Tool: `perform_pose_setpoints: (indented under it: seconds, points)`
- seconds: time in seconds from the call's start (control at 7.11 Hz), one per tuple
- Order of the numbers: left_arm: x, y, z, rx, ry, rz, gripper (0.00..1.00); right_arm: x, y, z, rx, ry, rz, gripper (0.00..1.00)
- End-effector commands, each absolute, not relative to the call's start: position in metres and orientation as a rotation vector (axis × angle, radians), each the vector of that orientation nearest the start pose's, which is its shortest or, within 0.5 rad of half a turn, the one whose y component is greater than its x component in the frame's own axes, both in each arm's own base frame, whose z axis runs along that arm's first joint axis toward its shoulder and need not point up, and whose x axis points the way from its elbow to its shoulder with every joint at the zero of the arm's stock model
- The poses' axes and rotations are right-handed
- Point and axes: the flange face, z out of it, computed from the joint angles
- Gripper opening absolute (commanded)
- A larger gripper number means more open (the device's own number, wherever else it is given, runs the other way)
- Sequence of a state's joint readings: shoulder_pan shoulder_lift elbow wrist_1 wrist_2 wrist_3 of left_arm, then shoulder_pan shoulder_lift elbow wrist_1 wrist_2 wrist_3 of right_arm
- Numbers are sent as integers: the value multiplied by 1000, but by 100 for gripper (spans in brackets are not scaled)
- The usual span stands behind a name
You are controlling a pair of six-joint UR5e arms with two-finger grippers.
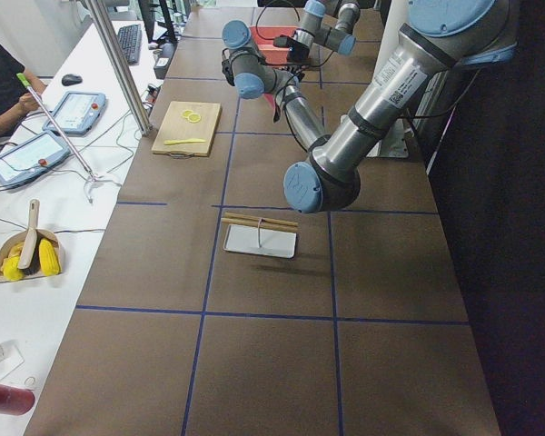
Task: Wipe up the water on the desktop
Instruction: 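Grasp the hanging pink cloth with the right gripper below the left gripper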
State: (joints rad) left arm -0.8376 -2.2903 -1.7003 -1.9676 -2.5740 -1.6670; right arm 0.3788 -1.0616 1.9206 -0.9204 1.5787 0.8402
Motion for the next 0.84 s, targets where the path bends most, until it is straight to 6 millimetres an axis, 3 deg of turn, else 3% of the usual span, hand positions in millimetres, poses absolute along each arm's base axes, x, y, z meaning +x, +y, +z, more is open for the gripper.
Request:
perform_pose_setpoints:
  seconds: [0.0, 0.28, 0.42, 0.56, 0.7]
  points:
    - [380, -495, 111, -388, 1345, -152, 1, -478, -334, 142, 779, -1303, -266, 0]
    - [379, -495, 110, -383, 1350, -146, 9, -477, -334, 142, 780, -1304, -266, 0]
    - [378, -493, 109, -362, 1371, -124, 86, -475, -333, 139, 783, -1310, -266, 0]
    - [377, -492, 109, -354, 1380, -115, 100, -475, -333, 139, 783, -1310, -266, 0]
    - [377, -492, 111, -354, 1378, -118, 100, -474, -333, 138, 785, -1312, -265, 0]
